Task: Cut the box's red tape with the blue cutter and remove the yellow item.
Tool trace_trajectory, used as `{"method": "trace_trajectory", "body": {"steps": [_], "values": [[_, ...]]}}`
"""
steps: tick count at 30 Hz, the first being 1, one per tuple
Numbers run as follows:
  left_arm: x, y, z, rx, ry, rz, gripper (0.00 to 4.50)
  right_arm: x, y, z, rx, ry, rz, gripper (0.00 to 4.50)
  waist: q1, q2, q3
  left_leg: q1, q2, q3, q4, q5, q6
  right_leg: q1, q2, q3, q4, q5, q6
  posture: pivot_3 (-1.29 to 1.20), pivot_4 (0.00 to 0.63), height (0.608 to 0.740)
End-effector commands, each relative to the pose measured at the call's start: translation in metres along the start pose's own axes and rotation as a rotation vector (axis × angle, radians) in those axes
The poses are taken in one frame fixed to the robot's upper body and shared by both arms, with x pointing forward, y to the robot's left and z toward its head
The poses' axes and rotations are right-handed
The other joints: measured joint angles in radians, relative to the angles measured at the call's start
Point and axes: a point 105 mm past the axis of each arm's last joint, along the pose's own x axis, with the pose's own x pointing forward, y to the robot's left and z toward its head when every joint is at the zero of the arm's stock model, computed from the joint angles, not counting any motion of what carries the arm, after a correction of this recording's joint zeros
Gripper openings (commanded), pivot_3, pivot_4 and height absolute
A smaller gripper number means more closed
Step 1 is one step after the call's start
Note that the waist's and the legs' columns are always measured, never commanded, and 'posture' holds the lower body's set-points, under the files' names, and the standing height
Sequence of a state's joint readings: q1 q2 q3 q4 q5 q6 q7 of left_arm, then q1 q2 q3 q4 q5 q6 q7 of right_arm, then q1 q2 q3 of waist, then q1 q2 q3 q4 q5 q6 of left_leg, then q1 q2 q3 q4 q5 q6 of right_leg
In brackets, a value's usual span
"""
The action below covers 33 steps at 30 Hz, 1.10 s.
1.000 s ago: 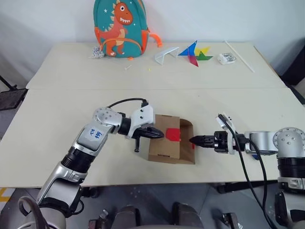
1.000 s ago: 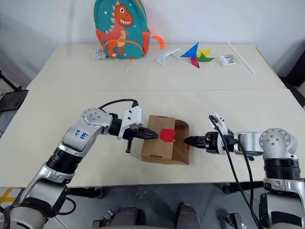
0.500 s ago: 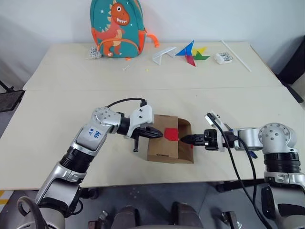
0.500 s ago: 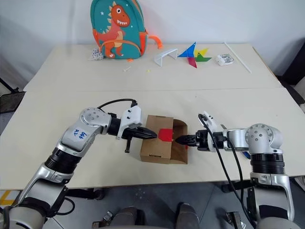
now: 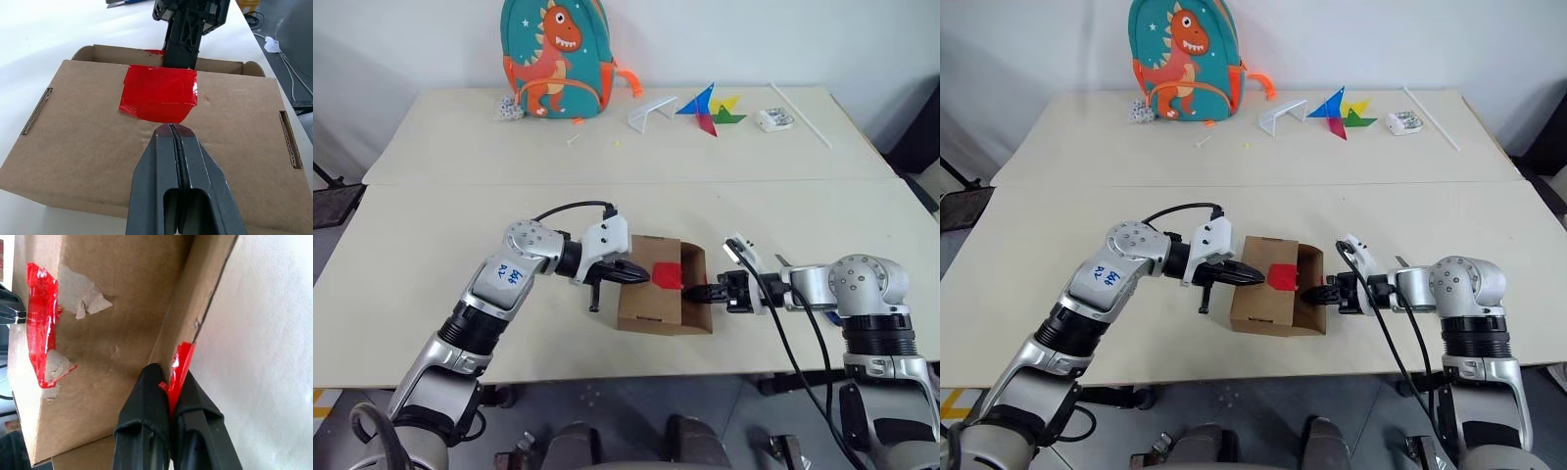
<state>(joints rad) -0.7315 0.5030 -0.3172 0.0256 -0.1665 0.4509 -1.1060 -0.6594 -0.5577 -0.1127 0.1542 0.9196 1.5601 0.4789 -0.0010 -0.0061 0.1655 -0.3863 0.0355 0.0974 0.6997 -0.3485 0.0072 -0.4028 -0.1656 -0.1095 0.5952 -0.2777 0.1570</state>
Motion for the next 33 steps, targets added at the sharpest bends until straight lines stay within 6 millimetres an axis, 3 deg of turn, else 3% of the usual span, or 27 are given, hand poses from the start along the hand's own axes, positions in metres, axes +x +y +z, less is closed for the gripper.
{"method": "trace_trajectory", "body": {"steps": [1, 5, 9, 14, 19, 33], "values": [[0.002, 0.002, -0.014, -0.036, 0.023, 0.031, 0.0, -0.01, 0.003, 0.006, -0.041, 0.004, -0.045, 0.07, 0.001, 0.0, 0.0, 0.0, 0.0, 0.0, 0.0, 0.0, 0.0, 0.0, 0.0, 0.0, 0.0, 0.0, 0.0, 0.0, 0.15, 0.74], [0.0, 0.005, -0.017, -0.04, 0.019, 0.055, 0.0, -0.022, 0.009, 0.016, -0.086, -0.017, -0.06, 0.07, 0.007, 0.001, 0.001, -0.001, 0.0, 0.0, 0.0, 0.0, 0.0, 0.0, 0.0, 0.0, 0.0, 0.0, 0.0, 0.0, 0.15, 0.74], [0.003, 0.009, -0.018, -0.07, -0.012, 0.099, 0.0, -0.046, 0.028, 0.041, -0.186, -0.056, -0.081, 0.07, 0.011, 0.005, 0.003, -0.002, -0.001, 0.0, 0.0, 0.0, 0.0, -0.002, -0.001, 0.0, -0.001, 0.0, 0.0, 0.0, 0.15, 0.74], [0.009, 0.01, -0.017, -0.088, -0.037, 0.11, 0.0, -0.057, 0.044, 0.048, -0.256, -0.035, -0.084, 0.07, 0.023, 0.005, 0.003, -0.002, -0.001, 0.0, -0.001, 0.0, 0.0, -0.003, -0.001, 0.0, -0.001, 0.0, 0.0, 0.0, 0.15, 0.74], [0.02, 0.008, -0.019, -0.103, -0.071, 0.112, 0.0, -0.062, 0.059, 0.057, -0.315, -0.029, -0.097, 0.07, 0.029, 0.005, 0.003, -0.003, -0.001, 0.0, 0.0, 0.0, 0.0, -0.003, -0.001, 0.0, -0.001, 0.0, 0.0, 0.0, 0.15, 0.74], [0.036, 0.002, -0.023, -0.186, -0.127, 0.122, 0.0, -0.067, 0.075, 0.069, -0.454, -0.016, -0.261, 0.07, 0.029, 0.005, 0.003, -0.004, -0.001, 0.0, 0.0, 0.0, 0.0, -0.003, -0.001, 0.0, -0.001, 0.0, 0.0, 0.0, 0.15, 0.74]]}}
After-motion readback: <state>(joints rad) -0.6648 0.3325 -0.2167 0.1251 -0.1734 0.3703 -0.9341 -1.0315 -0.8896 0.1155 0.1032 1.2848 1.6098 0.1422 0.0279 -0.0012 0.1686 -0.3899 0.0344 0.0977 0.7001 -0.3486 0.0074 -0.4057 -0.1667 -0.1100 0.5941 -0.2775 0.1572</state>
